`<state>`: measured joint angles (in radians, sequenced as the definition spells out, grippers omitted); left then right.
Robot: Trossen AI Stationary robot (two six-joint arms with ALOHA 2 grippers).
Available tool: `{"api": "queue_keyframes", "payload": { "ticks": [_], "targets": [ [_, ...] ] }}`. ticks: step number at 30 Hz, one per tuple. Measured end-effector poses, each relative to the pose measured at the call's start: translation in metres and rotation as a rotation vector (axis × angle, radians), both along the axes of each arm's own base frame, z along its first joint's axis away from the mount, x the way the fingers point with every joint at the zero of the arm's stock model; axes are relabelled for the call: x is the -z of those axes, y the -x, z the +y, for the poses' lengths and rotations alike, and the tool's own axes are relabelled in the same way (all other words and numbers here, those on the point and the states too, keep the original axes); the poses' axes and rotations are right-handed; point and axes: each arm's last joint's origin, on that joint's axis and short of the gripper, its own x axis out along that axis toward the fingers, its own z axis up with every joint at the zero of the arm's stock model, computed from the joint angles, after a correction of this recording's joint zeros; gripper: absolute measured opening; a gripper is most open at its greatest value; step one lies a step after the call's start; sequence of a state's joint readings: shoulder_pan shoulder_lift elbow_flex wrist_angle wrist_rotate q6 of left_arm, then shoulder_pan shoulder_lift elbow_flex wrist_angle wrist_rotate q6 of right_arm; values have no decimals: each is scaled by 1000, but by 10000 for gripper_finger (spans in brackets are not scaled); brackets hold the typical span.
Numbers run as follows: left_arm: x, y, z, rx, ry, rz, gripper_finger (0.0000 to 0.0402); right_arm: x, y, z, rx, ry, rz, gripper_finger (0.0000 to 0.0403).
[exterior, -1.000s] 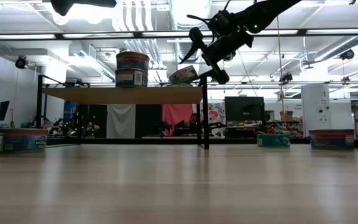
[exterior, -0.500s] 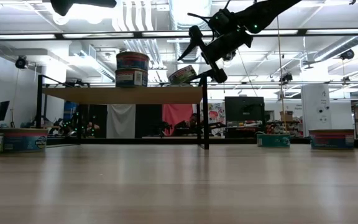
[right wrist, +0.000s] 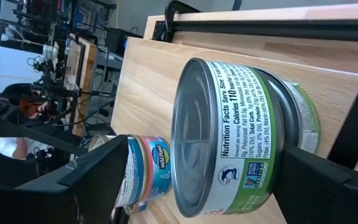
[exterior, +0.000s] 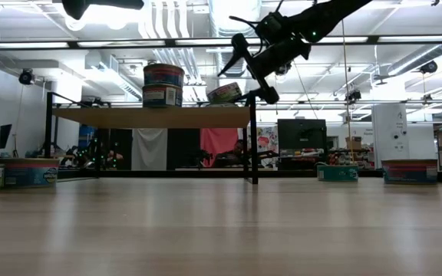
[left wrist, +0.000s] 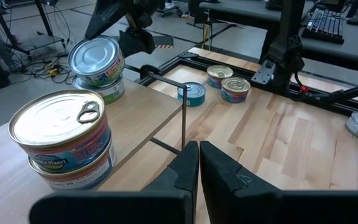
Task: Stack canned seafood by type on shelf
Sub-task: Stack the green tuna can on top of the green tuna can on the shelf
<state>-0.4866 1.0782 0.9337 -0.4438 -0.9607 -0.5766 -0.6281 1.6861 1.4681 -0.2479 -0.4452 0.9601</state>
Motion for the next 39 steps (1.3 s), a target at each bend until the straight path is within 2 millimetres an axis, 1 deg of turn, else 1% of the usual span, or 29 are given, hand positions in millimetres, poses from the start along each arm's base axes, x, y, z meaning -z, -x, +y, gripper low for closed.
{"api": "queue_keyframes", "payload": {
  "ticks": [6,14,19,26,33,39],
  "targets": [
    [0,0,0,-3,7,-5,0,-6,-1,-1,1,29,-17,345],
    [0,0,0,-6,16,-11,0,-5,-1,0,5,58,9,345],
    [0,0,0,-8,20,-14,0,-5,-5,5,-11,68,11,344],
    [0,0,0,-13,31,-21,0,-3,-3,4,18,90,40,349],
    [0,0,0,-13,32,-21,0,-3,-5,8,5,92,46,343],
    [0,0,0,-14,32,-21,0,-2,-5,7,6,144,63,347]
  ]
}}
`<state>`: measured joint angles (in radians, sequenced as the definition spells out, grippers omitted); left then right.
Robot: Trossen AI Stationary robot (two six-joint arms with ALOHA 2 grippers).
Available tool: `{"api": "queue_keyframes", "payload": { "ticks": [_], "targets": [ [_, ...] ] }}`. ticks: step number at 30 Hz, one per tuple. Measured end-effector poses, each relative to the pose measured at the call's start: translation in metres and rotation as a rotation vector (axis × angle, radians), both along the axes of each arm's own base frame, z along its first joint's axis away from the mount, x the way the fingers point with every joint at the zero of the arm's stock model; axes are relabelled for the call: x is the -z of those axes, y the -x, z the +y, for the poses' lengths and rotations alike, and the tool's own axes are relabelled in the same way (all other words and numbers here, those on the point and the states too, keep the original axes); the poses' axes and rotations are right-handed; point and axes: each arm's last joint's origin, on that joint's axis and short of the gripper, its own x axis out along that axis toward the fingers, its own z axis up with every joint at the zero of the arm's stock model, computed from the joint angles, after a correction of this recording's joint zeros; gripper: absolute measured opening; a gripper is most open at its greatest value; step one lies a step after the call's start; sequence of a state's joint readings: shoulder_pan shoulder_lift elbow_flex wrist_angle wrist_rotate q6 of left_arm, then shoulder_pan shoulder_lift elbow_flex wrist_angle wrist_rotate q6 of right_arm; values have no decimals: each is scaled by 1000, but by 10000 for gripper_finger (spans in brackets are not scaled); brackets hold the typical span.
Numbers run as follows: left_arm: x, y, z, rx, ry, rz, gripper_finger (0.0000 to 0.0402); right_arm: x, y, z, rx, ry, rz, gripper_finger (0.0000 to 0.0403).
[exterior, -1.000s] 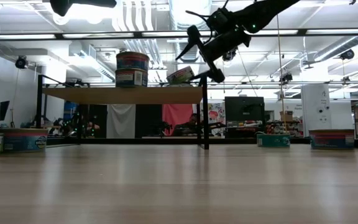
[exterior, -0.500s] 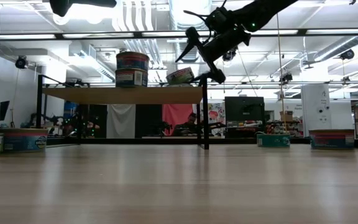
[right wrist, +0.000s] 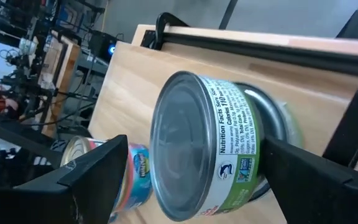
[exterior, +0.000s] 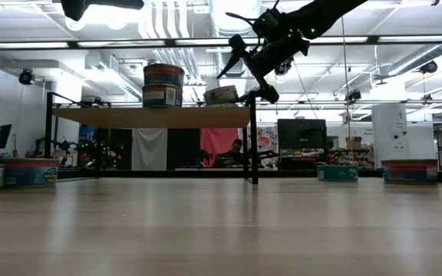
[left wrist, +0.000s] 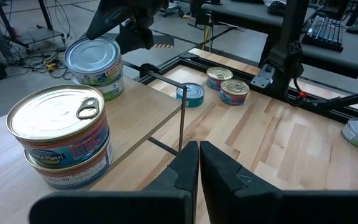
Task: Stack canned seafood by type on shelf
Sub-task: Stack the green tuna can on top of the green tuna can on the shelf, then move the blue and pink tuna can to the center of the table
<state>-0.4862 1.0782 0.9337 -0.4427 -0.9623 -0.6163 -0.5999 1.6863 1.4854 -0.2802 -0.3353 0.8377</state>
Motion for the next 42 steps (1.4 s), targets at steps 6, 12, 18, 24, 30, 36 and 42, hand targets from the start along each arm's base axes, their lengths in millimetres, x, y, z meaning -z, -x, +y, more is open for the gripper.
{"api": "queue_keyframes", "payload": {
  "ticks": [6,12,18,24,30,36,42],
  "targets": [
    [0,0,0,0,0,1,0,2,-1,2,-24,102,50,347],
    [0,0,0,0,-1,1,0,0,2,2,-15,175,102,335],
    [0,0,0,0,-1,1,0,-14,4,2,-36,279,133,320],
    [0,0,0,1,-1,1,0,-43,7,18,-171,344,45,296],
    [0,0,0,3,10,-2,0,-68,24,55,-271,390,81,267],
    [10,5,-1,69,160,81,0,-83,44,97,-314,451,203,234],
    [41,25,1,-2,460,429,0,-96,56,125,-264,520,255,210]
  ]
}}
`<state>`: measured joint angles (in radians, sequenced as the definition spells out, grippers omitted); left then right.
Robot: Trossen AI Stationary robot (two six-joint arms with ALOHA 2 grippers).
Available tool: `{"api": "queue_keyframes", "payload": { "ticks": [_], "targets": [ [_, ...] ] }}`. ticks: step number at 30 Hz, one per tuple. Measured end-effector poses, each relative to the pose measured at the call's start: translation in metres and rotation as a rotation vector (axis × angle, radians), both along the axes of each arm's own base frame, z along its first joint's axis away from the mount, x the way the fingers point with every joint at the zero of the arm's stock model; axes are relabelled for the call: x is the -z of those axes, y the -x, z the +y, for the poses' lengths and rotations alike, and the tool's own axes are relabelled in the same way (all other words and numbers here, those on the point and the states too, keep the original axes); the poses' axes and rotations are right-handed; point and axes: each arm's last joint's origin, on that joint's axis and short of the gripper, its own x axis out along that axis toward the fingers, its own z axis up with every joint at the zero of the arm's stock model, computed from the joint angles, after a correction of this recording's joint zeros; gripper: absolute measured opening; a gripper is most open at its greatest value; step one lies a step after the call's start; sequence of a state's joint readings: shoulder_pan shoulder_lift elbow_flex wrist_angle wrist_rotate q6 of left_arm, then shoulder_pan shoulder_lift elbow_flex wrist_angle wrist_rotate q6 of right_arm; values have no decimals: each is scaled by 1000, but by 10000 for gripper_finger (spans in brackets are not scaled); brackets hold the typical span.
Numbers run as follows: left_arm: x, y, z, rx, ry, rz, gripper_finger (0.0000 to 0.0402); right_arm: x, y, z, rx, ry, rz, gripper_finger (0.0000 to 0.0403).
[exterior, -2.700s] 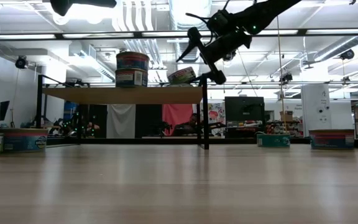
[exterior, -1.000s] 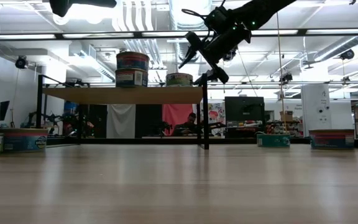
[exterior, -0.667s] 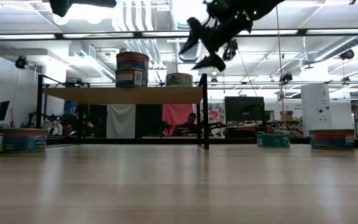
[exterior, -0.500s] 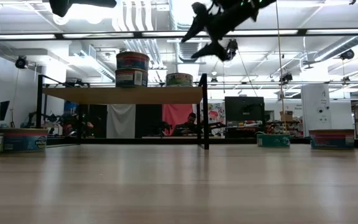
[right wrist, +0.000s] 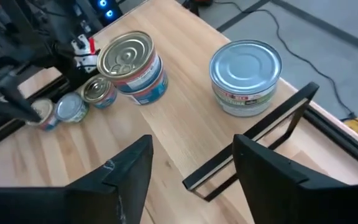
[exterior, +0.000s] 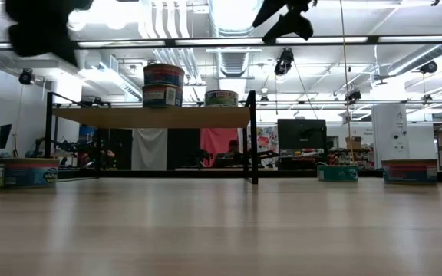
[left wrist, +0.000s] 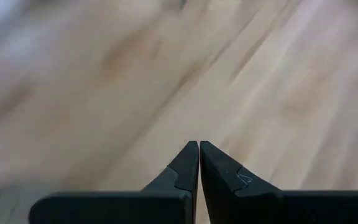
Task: Stack canned seafood by type on shelf
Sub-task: Move the blue and pink tuna can to the center of the table
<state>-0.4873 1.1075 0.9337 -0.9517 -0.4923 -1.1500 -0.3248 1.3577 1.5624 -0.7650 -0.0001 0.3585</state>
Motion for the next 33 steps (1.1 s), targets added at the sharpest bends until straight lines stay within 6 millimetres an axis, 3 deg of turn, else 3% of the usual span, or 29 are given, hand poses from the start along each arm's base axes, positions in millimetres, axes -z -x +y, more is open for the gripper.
{"api": "queue_keyframes", "payload": {
  "ticks": [5,12,19,25,33],
  "targets": [
    [21,13,3,-142,8,318,0,1,-2,8,5,14,7,196],
    [48,8,8,-362,-7,467,0,8,-9,8,2,2,28,178],
    [70,2,10,-331,49,582,0,12,-13,7,-1,3,39,162],
    [77,3,8,-335,152,690,0,13,-13,7,-2,4,42,147],
    [85,-2,9,-307,20,689,0,16,-13,7,-3,2,53,131]
  ]
}}
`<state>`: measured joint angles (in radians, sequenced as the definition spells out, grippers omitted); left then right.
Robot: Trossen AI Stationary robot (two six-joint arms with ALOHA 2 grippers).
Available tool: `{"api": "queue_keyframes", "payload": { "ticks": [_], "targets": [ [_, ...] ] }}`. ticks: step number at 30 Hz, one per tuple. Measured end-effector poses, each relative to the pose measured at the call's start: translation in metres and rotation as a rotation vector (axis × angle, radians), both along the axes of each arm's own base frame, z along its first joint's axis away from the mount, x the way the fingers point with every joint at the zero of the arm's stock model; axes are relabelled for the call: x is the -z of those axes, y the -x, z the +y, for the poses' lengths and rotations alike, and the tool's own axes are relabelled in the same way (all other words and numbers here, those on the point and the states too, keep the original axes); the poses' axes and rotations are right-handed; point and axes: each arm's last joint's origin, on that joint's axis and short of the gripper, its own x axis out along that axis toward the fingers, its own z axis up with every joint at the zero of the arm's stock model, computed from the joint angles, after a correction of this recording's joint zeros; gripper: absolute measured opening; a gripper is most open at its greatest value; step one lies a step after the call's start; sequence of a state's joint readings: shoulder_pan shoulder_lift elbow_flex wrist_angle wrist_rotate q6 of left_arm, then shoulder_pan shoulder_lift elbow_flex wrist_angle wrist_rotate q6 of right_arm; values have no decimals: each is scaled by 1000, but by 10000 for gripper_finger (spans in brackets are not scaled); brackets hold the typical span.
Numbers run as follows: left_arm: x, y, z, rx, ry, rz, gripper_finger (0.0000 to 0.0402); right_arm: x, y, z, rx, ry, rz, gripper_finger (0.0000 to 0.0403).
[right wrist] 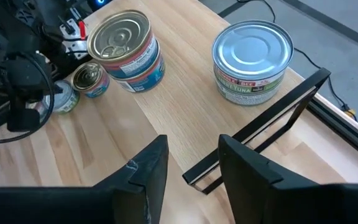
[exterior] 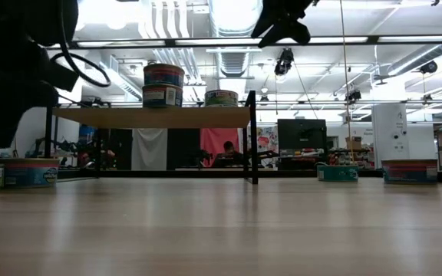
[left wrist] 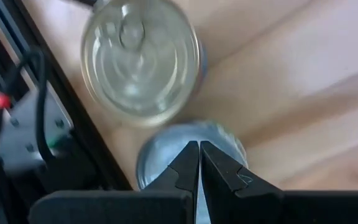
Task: Stack canned seafood by type on shelf
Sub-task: Move the blue and pink tuna can to the center of the table
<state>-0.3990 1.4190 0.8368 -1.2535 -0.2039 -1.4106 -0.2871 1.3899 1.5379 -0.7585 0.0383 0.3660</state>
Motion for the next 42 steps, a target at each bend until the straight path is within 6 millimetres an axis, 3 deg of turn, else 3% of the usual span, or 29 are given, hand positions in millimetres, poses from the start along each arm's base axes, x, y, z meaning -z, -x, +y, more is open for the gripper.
{"api": "queue_keyframes", "payload": {
  "ticks": [13,17,29,37,42],
  "targets": [
    [42,0,3,47,-109,182,0,1,0,0,0,-1,3,123],
    [43,-5,1,79,-92,181,0,1,0,0,0,-2,7,131],
    [33,-42,-17,285,57,-81,0,2,1,1,1,-9,14,134],
    [10,-29,-10,177,-75,101,0,2,0,5,-7,-19,13,118],
    [16,-17,-3,162,-131,196,0,2,-1,5,-9,-20,13,111]
  ]
}}
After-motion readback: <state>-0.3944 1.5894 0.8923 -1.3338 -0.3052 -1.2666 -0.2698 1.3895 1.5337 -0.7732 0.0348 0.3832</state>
